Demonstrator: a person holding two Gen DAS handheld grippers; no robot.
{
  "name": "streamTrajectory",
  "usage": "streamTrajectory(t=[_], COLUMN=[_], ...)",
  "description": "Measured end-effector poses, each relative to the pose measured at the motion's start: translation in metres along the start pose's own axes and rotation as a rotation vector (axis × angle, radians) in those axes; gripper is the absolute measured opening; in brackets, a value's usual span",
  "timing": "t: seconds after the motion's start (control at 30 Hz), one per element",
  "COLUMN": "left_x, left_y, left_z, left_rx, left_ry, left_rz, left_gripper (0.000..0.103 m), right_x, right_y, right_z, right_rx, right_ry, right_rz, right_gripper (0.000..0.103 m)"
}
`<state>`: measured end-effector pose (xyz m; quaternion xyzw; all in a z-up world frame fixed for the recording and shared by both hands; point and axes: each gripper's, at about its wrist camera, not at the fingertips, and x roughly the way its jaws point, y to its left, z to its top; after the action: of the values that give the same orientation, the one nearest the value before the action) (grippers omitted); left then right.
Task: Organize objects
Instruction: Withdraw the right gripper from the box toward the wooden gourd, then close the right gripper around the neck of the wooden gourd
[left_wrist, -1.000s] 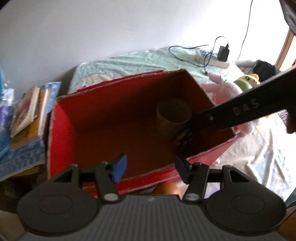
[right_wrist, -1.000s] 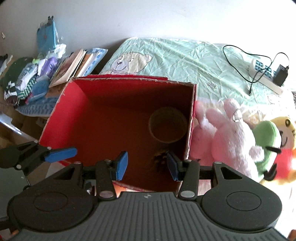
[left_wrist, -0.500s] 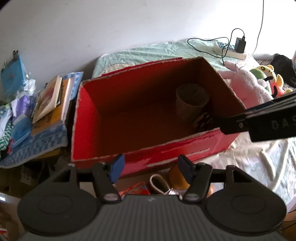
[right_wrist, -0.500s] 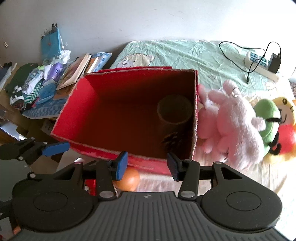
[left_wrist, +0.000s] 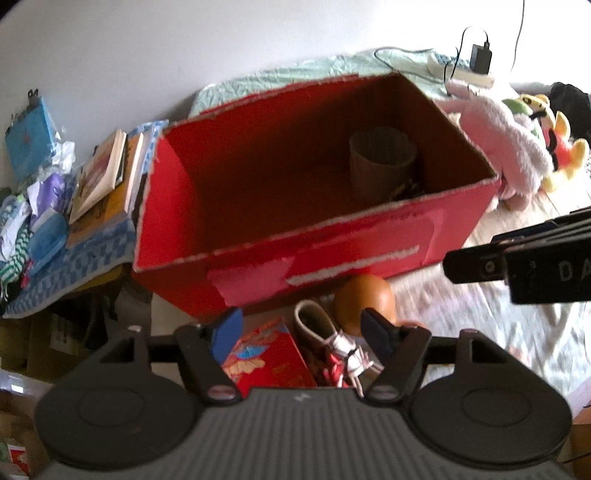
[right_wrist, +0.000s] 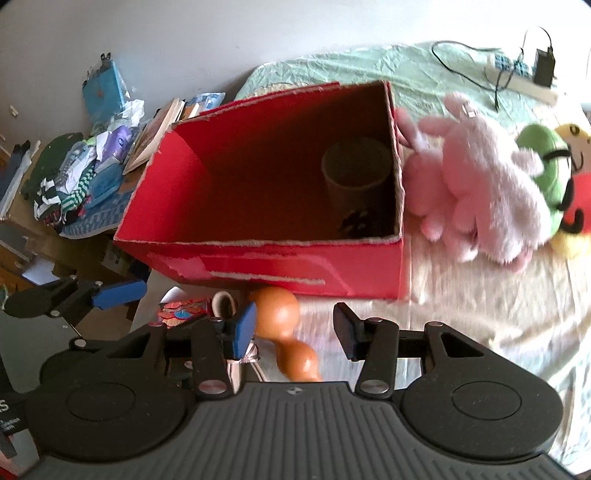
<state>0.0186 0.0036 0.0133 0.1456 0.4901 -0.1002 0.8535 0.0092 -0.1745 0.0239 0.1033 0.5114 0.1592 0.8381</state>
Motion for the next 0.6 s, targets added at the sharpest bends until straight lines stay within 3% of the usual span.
streamTrajectory(t=[0.6], left_x=[0.024], left_y=[-0.017], left_z=[-0.027], left_rx=[-0.001], left_ry=[0.109], left_rz=[0.027], left_gripper=[0.074], right_x=[0.016], right_y=[-0.021], right_z=[-0.048], right_rx=[0.126], right_ry=[-0.009], right_rz=[0.044], right_gripper=[0.049])
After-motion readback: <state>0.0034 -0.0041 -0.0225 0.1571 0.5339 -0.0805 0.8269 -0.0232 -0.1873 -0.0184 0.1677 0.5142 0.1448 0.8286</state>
